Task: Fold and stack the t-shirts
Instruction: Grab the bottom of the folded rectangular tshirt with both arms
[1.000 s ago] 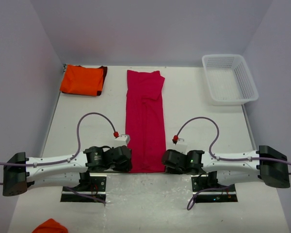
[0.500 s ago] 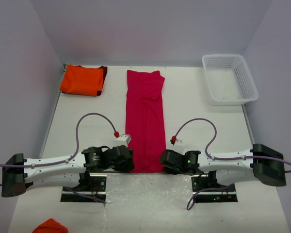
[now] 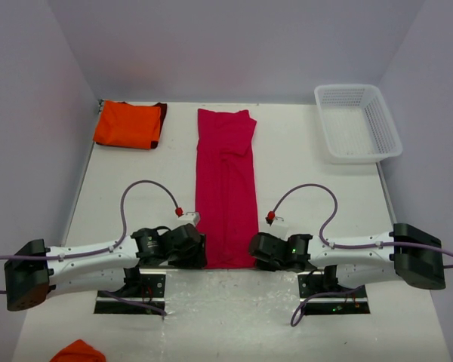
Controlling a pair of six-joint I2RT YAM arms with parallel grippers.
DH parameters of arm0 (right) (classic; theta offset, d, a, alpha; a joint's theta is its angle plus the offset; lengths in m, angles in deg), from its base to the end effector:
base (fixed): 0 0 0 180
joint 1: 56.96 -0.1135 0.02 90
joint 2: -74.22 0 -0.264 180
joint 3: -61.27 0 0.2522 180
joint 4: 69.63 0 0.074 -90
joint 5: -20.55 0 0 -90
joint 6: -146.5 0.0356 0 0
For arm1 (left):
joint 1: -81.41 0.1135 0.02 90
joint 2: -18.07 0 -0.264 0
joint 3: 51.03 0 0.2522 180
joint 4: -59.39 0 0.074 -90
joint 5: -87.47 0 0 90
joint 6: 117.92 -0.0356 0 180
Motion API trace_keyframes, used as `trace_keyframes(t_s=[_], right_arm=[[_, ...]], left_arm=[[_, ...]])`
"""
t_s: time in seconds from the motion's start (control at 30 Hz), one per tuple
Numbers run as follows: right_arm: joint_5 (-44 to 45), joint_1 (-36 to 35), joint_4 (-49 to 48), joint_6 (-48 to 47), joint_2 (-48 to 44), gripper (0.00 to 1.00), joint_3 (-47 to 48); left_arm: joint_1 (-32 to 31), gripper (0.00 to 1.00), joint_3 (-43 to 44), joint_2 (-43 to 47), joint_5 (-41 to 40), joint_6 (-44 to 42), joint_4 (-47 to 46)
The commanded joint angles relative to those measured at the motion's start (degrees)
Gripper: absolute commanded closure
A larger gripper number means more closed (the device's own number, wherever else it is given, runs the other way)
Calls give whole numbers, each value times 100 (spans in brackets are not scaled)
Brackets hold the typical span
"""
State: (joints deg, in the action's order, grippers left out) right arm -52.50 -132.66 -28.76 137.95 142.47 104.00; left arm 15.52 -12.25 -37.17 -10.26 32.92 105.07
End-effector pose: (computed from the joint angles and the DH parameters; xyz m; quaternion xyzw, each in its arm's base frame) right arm 0.0577 0.1845 0.1510 0.0787 0.9654 0.1698 0.1815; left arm 0.0707 -0.1463 0.1623 0.0265 0.9682 -0.1854 0.1662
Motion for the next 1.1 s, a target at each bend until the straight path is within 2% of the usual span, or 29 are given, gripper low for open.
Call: trace_keyframes(t_s=[0.0, 0.23, 0.4, 0.5, 0.67, 1.0, 1.03, 1.07], right_arm=[[159, -15, 286, 134, 66, 100, 118], [124, -15, 242, 117, 57, 100, 82], [151, -15, 312, 143, -39, 100, 65], [186, -6, 356, 178, -110, 100, 38], [195, -6, 426, 213, -198, 100, -6], [186, -6, 418, 205, -145, 100, 21], [195, -15, 426, 205, -128, 100, 12], [177, -6, 426, 205, -128, 100, 21]], left_arm=[[146, 28, -163, 22, 447, -204, -476], [366, 29, -488, 137, 737, -309, -994], [410, 34, -568, -144, 948, -336, -1161], [410, 41, -585, -241, 992, -327, -1197], [419, 57, -612, -259, 1019, -318, -1224], [445, 74, -691, -276, 1019, -309, -1267], [454, 77, -691, -294, 1019, -318, -1285], [463, 86, -700, -303, 1019, -318, -1285]])
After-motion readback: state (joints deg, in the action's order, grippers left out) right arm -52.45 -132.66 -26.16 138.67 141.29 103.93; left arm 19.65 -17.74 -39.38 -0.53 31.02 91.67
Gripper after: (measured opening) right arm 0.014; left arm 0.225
